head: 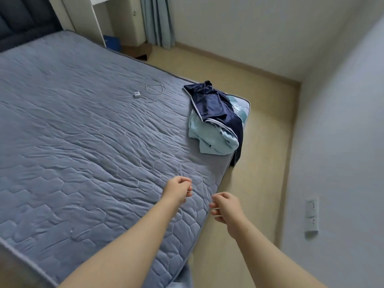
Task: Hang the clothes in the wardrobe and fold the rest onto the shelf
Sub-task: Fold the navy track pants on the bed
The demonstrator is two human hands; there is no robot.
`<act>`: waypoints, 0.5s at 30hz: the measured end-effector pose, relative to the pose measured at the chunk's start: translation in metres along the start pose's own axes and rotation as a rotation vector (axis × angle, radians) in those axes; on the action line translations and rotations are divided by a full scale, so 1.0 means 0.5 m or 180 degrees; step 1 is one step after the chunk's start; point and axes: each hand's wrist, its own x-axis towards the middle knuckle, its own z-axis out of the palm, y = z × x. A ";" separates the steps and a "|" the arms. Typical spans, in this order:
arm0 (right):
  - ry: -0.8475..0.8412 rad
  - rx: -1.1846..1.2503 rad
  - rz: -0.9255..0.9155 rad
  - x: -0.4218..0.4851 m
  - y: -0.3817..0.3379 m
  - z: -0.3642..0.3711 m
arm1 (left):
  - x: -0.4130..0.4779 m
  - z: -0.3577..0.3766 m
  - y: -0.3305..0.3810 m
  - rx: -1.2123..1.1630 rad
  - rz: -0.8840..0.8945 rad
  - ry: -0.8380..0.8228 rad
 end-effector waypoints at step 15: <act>-0.0148 -0.0082 0.0185 0.541 -0.351 -0.197 | 0.473 0.234 0.346 0.0306 -0.0190 0.0374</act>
